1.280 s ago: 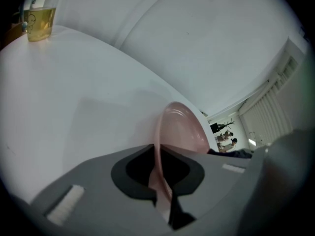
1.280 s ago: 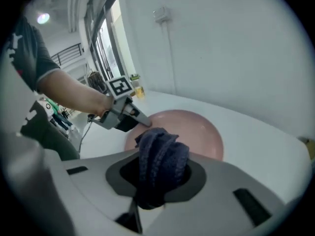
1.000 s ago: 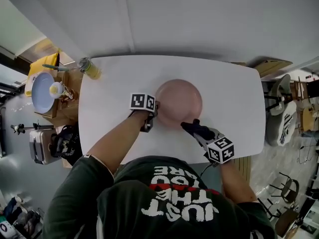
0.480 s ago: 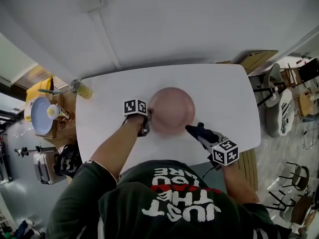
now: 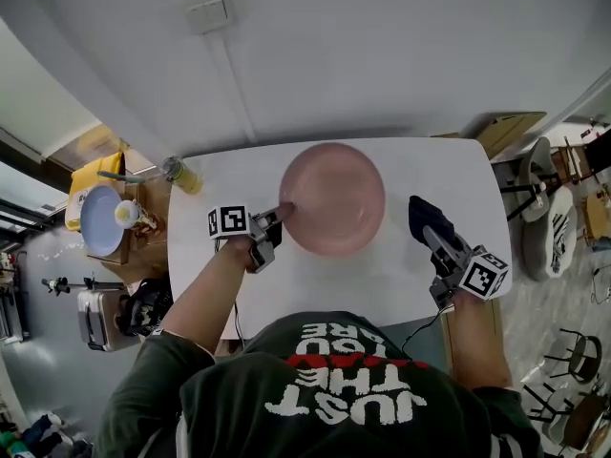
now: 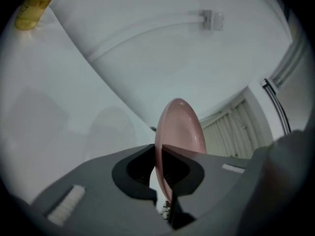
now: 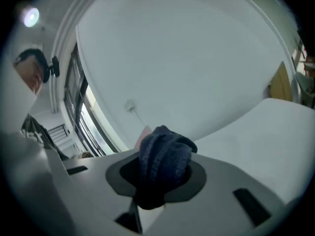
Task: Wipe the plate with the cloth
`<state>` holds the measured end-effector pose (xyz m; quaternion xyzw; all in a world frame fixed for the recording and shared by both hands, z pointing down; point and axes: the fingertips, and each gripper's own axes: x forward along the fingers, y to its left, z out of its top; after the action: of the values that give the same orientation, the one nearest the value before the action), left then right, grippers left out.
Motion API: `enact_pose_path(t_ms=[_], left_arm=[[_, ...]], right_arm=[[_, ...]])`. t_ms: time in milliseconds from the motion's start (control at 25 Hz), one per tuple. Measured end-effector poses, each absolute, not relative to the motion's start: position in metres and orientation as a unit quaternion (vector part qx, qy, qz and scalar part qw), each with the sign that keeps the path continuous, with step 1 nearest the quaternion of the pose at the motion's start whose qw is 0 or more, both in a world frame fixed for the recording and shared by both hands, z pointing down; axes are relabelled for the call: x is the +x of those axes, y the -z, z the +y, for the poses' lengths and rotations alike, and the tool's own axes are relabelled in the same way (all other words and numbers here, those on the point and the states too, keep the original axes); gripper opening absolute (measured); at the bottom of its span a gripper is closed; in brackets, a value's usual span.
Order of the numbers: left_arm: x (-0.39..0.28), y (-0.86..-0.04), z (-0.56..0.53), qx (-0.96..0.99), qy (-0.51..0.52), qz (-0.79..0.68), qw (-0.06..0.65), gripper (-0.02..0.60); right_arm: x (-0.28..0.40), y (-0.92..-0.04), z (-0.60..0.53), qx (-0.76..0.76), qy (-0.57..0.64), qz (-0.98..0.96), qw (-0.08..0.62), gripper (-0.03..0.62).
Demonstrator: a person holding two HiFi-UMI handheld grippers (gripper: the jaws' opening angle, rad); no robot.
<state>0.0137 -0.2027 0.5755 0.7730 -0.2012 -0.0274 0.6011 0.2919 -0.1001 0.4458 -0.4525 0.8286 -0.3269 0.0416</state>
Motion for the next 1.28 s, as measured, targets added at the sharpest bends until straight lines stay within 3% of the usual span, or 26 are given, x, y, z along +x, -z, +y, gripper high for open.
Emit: enact_pose_path(t_ms=[160, 480, 800, 1280], left_arm=[[-0.01, -0.503, -0.191, 0.786, 0.146, -0.113, 0.59, 0.02], [-0.042, -0.428, -0.154, 0.815, 0.28, 0.025, 0.506, 0.02], [-0.051, -0.434, -0.14, 0.827, 0.269, 0.051, 0.491, 0.02], [-0.069, -0.441, -0.149, 0.829, 0.255, -0.022, 0.498, 0.02]], right_arm=[[0.251, -0.393, -0.133, -0.373, 0.321, 0.861, 0.126, 0.074], [0.107, -0.295, -0.154, -0.151, 0.279, 0.934, 0.163, 0.074], [0.003, -0.243, -0.178, 0.025, 0.287, 0.948, 0.132, 0.074], [-0.002, -0.232, -0.156, 0.091, 0.257, 0.961, 0.054, 0.074]])
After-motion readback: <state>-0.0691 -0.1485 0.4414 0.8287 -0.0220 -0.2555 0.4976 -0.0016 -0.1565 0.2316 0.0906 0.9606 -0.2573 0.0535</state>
